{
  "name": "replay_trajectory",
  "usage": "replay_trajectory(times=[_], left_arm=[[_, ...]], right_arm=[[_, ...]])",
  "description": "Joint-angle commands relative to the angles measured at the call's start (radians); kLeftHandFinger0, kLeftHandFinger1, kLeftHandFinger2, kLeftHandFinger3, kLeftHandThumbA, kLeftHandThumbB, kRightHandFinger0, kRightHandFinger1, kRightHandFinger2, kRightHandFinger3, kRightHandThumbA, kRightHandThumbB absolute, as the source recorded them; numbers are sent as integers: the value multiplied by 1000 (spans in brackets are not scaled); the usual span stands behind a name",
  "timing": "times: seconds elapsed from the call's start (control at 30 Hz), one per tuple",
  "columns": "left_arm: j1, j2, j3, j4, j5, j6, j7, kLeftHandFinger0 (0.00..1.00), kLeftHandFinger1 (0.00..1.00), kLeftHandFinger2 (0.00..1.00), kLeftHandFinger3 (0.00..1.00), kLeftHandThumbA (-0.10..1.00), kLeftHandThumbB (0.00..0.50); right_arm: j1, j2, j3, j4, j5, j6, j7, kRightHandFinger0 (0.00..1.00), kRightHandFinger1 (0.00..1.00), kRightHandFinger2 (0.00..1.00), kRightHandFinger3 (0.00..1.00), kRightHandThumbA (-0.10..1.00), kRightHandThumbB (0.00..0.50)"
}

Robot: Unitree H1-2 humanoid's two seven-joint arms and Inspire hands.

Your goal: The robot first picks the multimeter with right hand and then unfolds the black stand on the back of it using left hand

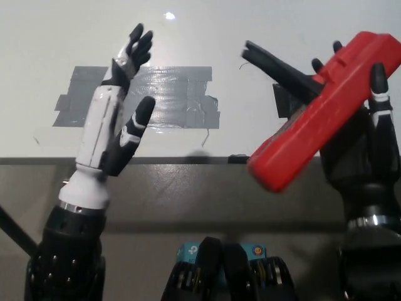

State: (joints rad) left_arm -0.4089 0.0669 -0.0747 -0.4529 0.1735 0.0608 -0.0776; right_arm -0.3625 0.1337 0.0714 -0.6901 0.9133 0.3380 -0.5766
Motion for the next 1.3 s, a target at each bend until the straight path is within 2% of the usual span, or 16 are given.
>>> replay_trajectory(times=[0.0,0.07,0.13,0.23,0.37,0.53,0.67,0.87,0.93,0.97,1.03,1.1,1.13,1.17,1.23,1.27], left_arm=[[-92,-17,-59,-120,58,32,-44,1000,1000,1000,1000,932,116],[-89,-20,-72,-142,60,38,-47,1000,1000,1000,1000,956,129],[-102,-20,-86,-164,64,29,-51,1000,1000,1000,1000,1000,132],[-106,-30,-102,-216,49,60,-58,1000,1000,1000,1000,1000,169],[-129,-42,-109,-297,70,58,-58,1000,1000,1000,1000,1000,200],[-150,-49,-105,-410,-7,140,-78,1000,1000,1000,1000,1000,352],[-158,-5,-70,-461,-42,104,-79,1000,1000,1000,1000,1000,286],[-154,36,-9,-497,-209,112,-55,1000,1000,1000,1000,1000,262],[-144,58,14,-497,-240,95,-45,1000,1000,1000,1000,1000,230],[-139,57,15,-497,-239,89,-42,1000,1000,1000,1000,904,174],[-136,47,7,-497,-220,86,-44,1000,1000,1000,1000,899,184],[-141,32,-6,-497,-153,95,-58,1000,1000,1000,1000,1000,244],[-142,41,-10,-497,-142,105,-70,1000,1000,1000,1000,1000,255],[-147,48,-10,-497,-131,111,-76,1000,1000,1000,1000,1000,276],[-155,60,-11,-489,-89,113,-85,1000,1000,1000,1000,1000,309],[-158,70,-11,-475,-81,109,-90,1000,1000,1000,1000,1000,340]], right_arm=[[-104,-29,112,-215,280,-20,191,0,35,297,177,-100,160],[-87,-34,122,-211,277,-21,185,0,58,367,171,-100,144],[-72,-35,124,-198,285,-29,166,0,67,412,173,-100,167],[-50,-48,128,-191,274,-38,171,0,157,588,177,-100,158],[-24,-42,120,-168,287,-57,173,0,189,640,210,-100,172],[-2,-38,111,-153,295,-62,168,0,204,658,114,-100,169],[5,-33,99,-144,262,-67,173,0,270,757,75,-100,156],[27,-38,86,-135,290,-71,175,0,357,843,45,-100,141],[35,-40,80,-128,296,-73,178,0,389,884,42,-100,137],[38,-44,78,-123,297,-70,176,0,389,884,31,-100,141],[41,-44,77,-111,303,-68,180,0,404,920,49,-100,143],[47,-37,82,-101,316,-69,190,0,409,931,56,-100,137],[47,-35,85,-101,316,-67,191,0,412,935,74,-100,135],[46,-34,87,-101,312,-64,190,0,417,950,173,-100,137],[44,-30,91,-101,307,-62,187,0,384,923,487,-100,143],[44,-29,96,-97,302,-59,193,0,370,912,579,-100,139]])
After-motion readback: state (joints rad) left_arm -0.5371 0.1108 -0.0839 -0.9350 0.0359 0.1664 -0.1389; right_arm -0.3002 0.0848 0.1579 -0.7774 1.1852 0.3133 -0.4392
